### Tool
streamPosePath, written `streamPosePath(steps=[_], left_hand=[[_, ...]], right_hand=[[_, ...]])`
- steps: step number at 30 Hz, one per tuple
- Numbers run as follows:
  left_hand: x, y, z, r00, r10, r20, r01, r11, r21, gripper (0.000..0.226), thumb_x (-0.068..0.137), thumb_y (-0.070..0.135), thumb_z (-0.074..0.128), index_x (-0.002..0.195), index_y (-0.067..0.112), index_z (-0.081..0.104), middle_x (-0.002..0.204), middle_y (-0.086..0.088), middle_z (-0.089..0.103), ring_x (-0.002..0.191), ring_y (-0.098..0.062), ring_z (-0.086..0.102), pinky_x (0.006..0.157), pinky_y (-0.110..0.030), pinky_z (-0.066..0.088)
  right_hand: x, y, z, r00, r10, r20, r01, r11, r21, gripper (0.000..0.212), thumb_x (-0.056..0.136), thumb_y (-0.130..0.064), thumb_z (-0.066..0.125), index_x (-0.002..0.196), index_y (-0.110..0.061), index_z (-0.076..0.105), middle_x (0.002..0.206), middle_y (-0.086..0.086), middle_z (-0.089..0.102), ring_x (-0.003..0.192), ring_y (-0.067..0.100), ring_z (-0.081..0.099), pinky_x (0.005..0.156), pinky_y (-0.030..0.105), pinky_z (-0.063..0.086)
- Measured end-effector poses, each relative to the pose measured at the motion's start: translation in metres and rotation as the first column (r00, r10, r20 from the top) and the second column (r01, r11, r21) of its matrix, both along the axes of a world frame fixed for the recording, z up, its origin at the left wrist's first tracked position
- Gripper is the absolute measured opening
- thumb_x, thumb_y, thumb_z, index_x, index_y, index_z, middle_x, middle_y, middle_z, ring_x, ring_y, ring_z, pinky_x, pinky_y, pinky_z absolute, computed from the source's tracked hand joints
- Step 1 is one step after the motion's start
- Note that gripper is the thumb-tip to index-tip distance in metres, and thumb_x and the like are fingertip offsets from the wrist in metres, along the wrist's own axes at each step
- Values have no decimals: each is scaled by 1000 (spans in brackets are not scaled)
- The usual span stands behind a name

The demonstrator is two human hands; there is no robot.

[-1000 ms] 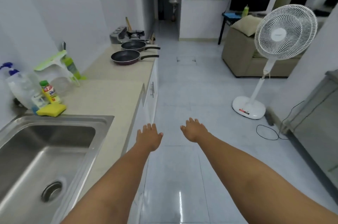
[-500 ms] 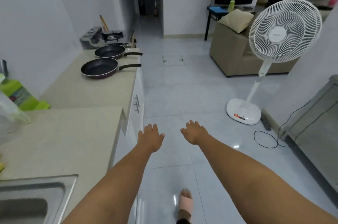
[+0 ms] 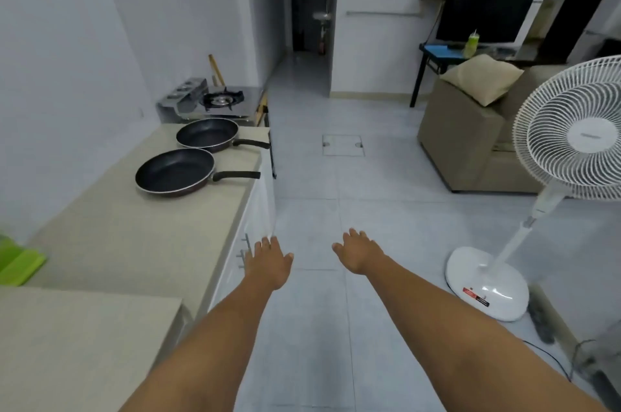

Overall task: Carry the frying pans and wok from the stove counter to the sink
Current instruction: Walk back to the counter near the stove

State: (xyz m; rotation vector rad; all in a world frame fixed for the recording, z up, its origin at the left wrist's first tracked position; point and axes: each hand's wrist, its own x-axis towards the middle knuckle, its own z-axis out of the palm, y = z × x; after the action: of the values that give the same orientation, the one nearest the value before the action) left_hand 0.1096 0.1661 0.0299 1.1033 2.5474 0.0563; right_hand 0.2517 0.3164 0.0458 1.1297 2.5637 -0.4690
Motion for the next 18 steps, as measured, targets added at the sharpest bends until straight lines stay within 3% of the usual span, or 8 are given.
streamPosePath(steps=[8,14,18], left_hand=[[-90,103,-11,987,162,12,-162,986,45,69,104,44,25,156,4,4,164,-16,4,151,-30,8,121,-47,13],[-175,191,-13,967,255,-27,-251,963,96,67,103,45,27,154,3,13,162,-15,17,148,-28,19,117,-44,22],[-224,235,-10,945,325,34,-327,938,116,67,104,44,25,156,5,11,164,-14,11,150,-28,13,119,-45,18]], right_hand=[[-106,110,0,993,117,-19,-117,993,20,66,104,-46,20,156,-6,18,166,10,7,152,29,8,121,46,12],[-205,200,6,980,194,-42,-193,981,35,65,105,-45,20,156,-5,16,166,12,5,152,30,7,122,46,13],[-258,250,13,975,219,-34,-219,976,17,66,105,-47,20,157,-5,15,166,12,5,152,30,7,122,46,12]])
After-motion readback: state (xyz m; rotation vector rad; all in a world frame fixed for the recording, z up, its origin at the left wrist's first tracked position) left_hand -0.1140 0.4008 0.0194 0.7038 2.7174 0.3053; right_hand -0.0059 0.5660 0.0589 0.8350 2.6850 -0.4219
